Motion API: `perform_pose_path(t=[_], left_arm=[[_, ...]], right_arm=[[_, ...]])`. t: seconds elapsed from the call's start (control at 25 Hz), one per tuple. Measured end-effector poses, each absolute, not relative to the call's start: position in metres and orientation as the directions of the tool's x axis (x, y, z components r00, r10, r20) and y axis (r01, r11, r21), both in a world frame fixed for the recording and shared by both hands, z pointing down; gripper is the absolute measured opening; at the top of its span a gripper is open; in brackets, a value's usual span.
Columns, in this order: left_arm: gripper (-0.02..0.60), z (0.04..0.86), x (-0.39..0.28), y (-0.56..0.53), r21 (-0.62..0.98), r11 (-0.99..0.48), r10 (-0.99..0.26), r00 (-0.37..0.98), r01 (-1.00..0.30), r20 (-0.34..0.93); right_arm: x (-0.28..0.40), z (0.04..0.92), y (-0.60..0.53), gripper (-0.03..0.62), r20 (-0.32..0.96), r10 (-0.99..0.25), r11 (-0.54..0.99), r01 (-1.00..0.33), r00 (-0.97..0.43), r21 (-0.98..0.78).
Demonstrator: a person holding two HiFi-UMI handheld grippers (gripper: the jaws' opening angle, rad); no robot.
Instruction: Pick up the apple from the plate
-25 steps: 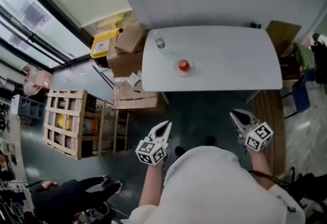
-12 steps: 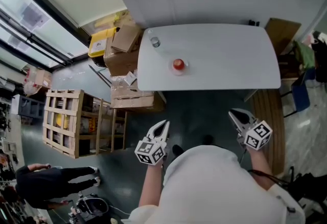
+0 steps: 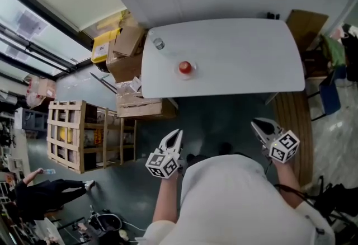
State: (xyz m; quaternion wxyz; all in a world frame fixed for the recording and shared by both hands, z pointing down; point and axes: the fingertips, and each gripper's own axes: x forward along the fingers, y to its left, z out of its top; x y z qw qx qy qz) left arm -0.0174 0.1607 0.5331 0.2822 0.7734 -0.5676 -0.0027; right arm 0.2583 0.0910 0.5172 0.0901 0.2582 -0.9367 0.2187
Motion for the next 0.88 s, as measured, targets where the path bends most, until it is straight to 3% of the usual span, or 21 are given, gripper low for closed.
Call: perform_pose_path(t=[0.36, 0.88], left_arm=[[0.002, 0.55, 0.01, 0.145, 0.45, -0.174, -0.868, 0.352, -0.876, 0.35], [0.002, 0.559, -0.024, 0.101, 0.46, -0.186, -0.856, 0.373, -0.868, 0.359]], right_arm=[[0.283, 0.535, 0.077, 0.046, 0.288, -0.446, 0.75, -0.53, -0.847, -0.396], [0.251, 0.537, 0.046, 0.046, 0.274, -0.498, 0.69, -0.567, -0.823, -0.451]])
